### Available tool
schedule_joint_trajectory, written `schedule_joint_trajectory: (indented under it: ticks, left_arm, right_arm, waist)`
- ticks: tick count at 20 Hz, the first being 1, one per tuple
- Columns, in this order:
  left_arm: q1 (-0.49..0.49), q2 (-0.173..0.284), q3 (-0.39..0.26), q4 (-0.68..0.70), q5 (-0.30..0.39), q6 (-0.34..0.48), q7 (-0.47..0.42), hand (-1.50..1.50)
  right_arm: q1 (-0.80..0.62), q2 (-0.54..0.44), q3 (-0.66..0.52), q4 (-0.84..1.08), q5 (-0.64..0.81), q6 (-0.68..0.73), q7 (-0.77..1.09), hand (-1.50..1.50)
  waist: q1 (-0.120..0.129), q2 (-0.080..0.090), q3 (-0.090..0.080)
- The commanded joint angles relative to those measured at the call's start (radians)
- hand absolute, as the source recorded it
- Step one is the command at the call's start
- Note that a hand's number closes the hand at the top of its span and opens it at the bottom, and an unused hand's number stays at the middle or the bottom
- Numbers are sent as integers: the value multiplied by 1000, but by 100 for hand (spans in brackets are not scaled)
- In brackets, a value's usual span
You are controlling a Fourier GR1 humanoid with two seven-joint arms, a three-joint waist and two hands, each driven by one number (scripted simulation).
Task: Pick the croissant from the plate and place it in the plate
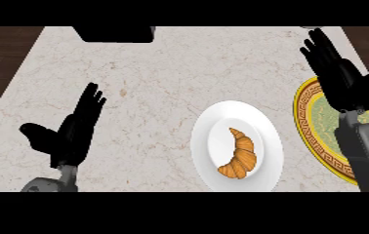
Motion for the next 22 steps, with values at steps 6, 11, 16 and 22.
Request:
schedule_joint_trajectory:
  ticks: [6,11,16,22]
  left_arm:
    - [132,31,-35,154,-62,4,65,0]
    - [120,-6,-63,118,-30,-26,81,0]
    - [54,15,-30,148,-7,-97,109,0]
    - [35,-32,-36,171,-52,-60,96,0]
  right_arm:
    - [108,-92,-153,-248,107,-199,-60,150]
    - [336,-14,-142,-216,379,-544,-120,-150]
    - [606,157,-86,-460,376,-581,-290,-150]
    - [780,9,40,-670,573,-502,-20,-150]
  waist:
    - [-52,-7,-2]
    - [-68,-7,0]
    - [-35,-2,0]
    - [-29,1,-3]
